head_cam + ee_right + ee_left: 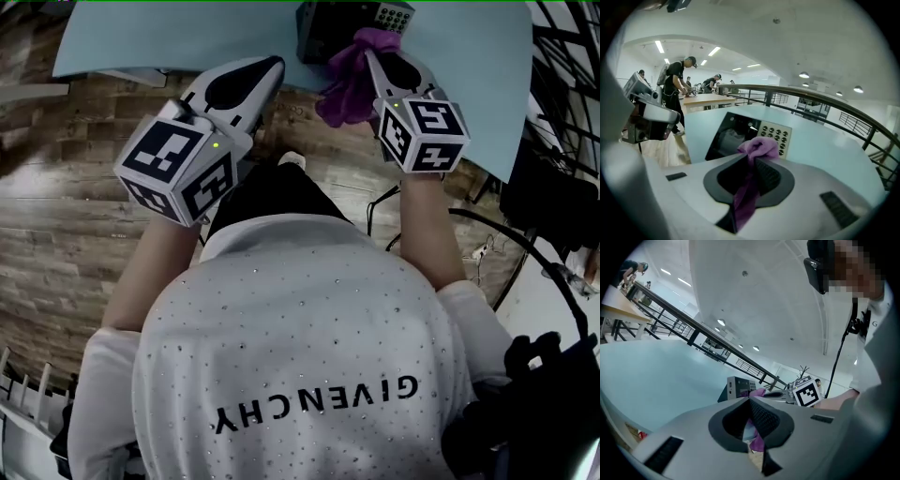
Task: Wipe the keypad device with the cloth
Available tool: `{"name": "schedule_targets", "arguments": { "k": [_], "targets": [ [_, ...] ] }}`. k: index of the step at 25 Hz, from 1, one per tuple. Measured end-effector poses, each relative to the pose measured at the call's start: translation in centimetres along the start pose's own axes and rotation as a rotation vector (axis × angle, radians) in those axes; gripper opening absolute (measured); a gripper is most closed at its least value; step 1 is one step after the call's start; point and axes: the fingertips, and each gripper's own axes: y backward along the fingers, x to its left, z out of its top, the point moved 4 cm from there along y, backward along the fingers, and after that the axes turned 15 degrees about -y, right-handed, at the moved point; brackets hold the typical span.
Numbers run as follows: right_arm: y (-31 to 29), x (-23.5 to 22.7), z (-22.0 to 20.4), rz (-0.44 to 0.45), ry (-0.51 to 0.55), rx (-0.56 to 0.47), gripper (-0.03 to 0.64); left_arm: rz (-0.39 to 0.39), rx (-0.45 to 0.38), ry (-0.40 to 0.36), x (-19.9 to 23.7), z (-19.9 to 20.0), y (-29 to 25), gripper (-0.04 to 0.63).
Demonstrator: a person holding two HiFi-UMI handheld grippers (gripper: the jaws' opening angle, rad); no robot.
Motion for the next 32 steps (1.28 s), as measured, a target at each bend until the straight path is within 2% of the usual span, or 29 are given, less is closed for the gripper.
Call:
{"name": "schedule_targets", "arguments": {
  "k": [3,9,13,15,17,19,21,25,29,31,32],
  "targets": [
    [0.6,-2.1,-0.1,-0.066,-0.023,-0.001,0.048,-0.009,0.005,-0.007,-0.4,0.1,0.1,0.006],
    [0.7,-3.9,-1.1,-0.11,-0.024,0.008,0.048,0.009,-0.013,-0.01,-0.2,-0.2,0.1,0.006],
    [1.4,-4.3,-0.7,-0.125,-0.149,0.001,0.048,0.019,-0.001,-0.023,-0.3,1.3,0.6,0.006],
    [1.5,-3.4,-0.5,-0.097,-0.249,-0.005,0.046,0.034,0.011,-0.014,-0.2,1.1,1.1,0.006],
    [1.1,-0.8,-0.2,-0.013,-0.306,-0.016,0.046,0.066,0.021,-0.007,0.3,0.8,1.8,0.006],
    [0.3,2.4,-0.3,0.083,-0.302,0.0,0.046,0.096,0.023,-0.007,0.7,0.9,2.7,0.006],
    [-0.4,5.3,-0.5,0.132,-0.26,0.03,0.046,0.1,0.013,-0.017,0.5,1.3,3.6,0.006],
    [-1.4,8.4,-1.1,0.168,-0.173,0.082,0.046,0.107,0.0,-0.019,0.5,1.5,4.4,0.006],
    [-1.7,8.3,-2.2,0.171,-0.098,0.122,0.046,0.09,-0.011,-0.029,0.3,2.0,3.7,0.006],
    [-1.4,7.0,-3.2,0.168,-0.134,0.136,0.046,0.08,-0.021,-0.036,-0.3,2.4,3.4,0.006],
    [-1.2,6.1,-3.5,0.174,-0.2,0.135,0.046,0.077,-0.024,-0.037,-0.4,2.5,3.3,0.006]
  ]
}}
